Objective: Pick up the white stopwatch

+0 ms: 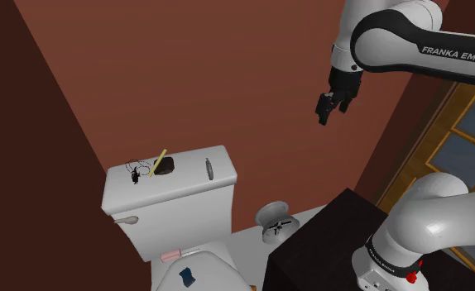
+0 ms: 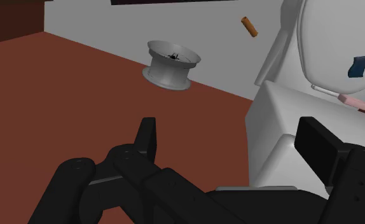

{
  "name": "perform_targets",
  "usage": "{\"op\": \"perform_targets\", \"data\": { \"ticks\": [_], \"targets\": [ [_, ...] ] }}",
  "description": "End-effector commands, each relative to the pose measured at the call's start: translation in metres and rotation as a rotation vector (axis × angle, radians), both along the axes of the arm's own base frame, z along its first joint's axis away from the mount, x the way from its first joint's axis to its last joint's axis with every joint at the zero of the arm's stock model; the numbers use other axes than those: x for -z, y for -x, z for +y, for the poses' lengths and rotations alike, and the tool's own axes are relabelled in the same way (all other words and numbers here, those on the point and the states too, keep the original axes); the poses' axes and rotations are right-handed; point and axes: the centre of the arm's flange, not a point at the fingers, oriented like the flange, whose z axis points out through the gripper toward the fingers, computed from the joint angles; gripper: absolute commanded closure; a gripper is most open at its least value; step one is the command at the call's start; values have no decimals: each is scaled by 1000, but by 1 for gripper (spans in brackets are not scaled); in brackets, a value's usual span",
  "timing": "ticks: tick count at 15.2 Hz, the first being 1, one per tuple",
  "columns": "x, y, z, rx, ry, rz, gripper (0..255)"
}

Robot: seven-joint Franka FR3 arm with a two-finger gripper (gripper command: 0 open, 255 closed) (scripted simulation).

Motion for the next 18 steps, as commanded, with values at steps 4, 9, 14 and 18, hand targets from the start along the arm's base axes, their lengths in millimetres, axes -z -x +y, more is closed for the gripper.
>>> {"op": "perform_targets", "data": {
  "ticks": [4, 9, 14, 18],
  "targets": [
    [21, -21, 25, 27, -6, -5, 0],
    [56, -58, 66, 71, -15, -13, 0],
    [90, -96, 106, 115, -25, -21, 0],
    [117, -129, 136, 151, -33, -27, 0]
  ]
}}
